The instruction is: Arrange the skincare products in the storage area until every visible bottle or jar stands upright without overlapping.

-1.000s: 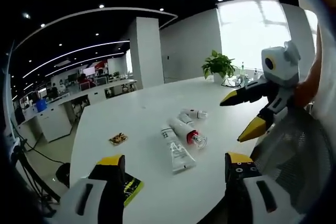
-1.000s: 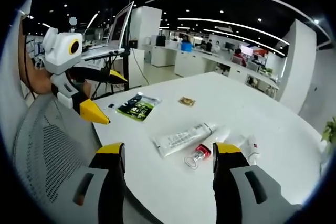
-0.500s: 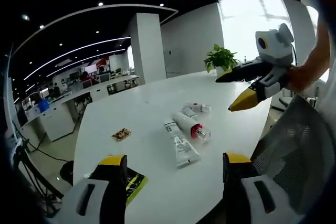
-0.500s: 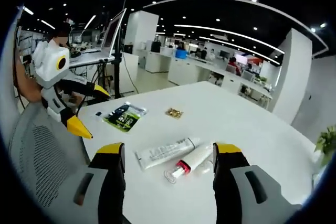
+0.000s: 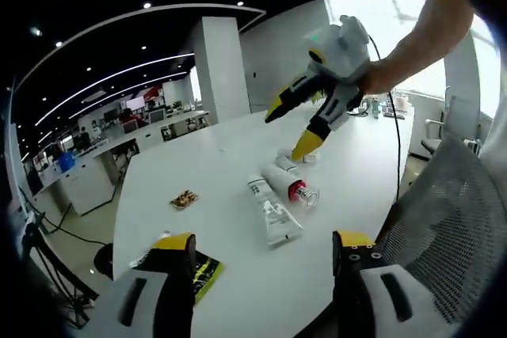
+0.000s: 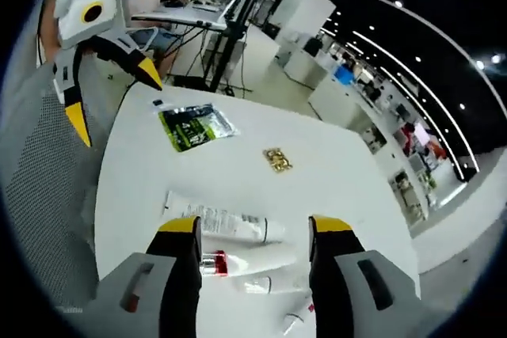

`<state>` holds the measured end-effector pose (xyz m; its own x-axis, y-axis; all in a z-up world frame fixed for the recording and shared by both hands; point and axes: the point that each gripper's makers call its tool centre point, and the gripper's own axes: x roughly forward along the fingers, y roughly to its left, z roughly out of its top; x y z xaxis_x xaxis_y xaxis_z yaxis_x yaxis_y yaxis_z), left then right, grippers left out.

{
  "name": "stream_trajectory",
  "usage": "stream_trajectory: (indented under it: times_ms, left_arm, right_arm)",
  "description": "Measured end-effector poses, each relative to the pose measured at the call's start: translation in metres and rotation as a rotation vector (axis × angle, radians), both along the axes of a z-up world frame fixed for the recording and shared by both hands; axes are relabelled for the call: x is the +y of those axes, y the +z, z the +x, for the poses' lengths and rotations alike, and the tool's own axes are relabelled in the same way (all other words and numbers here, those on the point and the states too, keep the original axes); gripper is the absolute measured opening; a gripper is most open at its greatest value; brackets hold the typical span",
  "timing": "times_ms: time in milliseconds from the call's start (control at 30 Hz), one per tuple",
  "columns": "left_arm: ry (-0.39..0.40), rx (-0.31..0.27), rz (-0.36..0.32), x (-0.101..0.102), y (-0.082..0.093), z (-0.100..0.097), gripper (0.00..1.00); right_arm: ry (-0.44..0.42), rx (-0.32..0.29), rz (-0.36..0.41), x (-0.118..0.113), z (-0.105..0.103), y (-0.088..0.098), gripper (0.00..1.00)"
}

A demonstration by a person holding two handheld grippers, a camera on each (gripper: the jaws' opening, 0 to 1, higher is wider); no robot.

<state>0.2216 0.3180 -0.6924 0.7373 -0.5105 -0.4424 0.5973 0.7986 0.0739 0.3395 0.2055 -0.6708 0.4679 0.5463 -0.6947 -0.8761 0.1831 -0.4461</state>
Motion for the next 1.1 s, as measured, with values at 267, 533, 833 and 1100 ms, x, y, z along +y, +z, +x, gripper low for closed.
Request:
stream_trajectory:
  times_ms: [267, 533, 833, 1100]
  left_arm:
    - [-0.002, 0.006, 0.016, 0.001, -0.003, 0.0, 0.71]
    - [-0.003, 0.025, 0.039, 0.002, -0.008, -0.002, 0.69]
    - [-0.006, 0.036, 0.055, 0.002, -0.013, -0.003, 0.67]
    - [-0.006, 0.042, 0.072, 0.003, -0.016, -0.004, 0.66]
  right_arm:
    - [0.232, 0.039, -0.233, 0.011, 0.007, -0.033, 0.46]
    - [0.358, 0.075, -0.339, 0.024, 0.01, -0.055, 0.47]
    - [0.599, 0.08, -0.554, 0.028, 0.002, -0.089, 0.48]
    - [0.645, 0.125, -0.624, 0.026, 0.004, -0.108, 0.47]
